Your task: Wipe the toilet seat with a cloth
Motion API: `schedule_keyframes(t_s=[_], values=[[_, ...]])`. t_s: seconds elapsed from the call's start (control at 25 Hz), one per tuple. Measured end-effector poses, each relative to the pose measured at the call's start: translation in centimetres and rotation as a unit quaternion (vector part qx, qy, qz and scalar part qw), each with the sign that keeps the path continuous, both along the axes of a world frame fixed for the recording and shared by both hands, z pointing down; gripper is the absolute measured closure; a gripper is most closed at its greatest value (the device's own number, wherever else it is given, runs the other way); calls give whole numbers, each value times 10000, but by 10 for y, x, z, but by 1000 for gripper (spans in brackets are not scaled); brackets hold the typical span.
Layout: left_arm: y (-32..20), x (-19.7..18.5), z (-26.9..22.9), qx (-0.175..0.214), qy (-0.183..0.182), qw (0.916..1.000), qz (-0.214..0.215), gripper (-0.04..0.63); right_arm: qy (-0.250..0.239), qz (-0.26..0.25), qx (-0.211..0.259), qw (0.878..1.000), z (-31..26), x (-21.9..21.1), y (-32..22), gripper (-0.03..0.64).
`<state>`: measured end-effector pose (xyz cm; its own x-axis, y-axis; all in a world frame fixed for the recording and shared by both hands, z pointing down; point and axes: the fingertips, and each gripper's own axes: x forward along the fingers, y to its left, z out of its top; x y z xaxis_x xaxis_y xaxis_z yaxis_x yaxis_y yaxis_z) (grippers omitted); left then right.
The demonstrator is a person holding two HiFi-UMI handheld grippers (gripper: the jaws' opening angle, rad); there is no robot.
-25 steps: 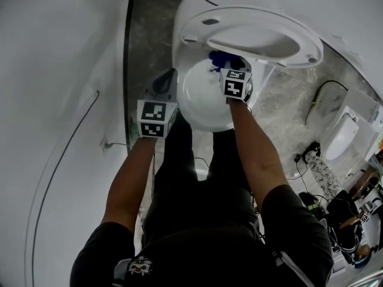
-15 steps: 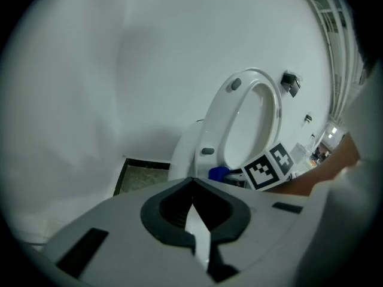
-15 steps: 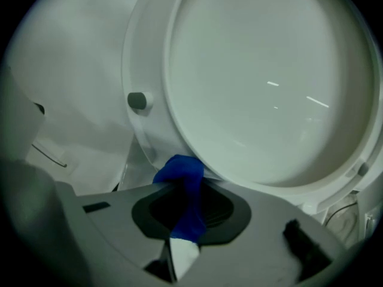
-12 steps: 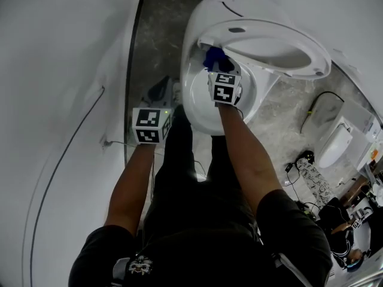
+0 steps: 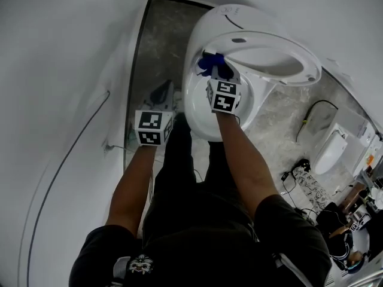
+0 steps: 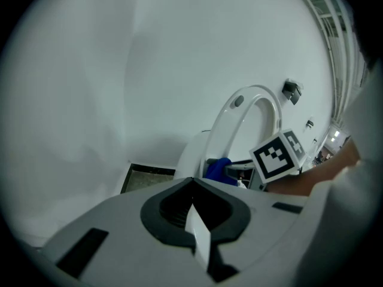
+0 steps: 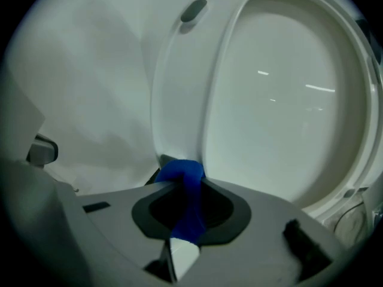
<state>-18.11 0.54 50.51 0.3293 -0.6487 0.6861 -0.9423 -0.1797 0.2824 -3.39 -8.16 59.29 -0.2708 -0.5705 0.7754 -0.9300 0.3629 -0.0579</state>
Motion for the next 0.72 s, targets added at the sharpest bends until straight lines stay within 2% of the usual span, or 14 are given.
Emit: schedule_keyframes(t_s=[0.28, 0.72], values=[[-10, -5, -23, 190, -51, 9998, 1, 586, -131, 122, 197, 9996, -38, -4, -5, 558], [-18, -14, -54, 433, -268, 9985, 197, 586, -328, 410, 856, 9949, -106, 1, -35, 560]])
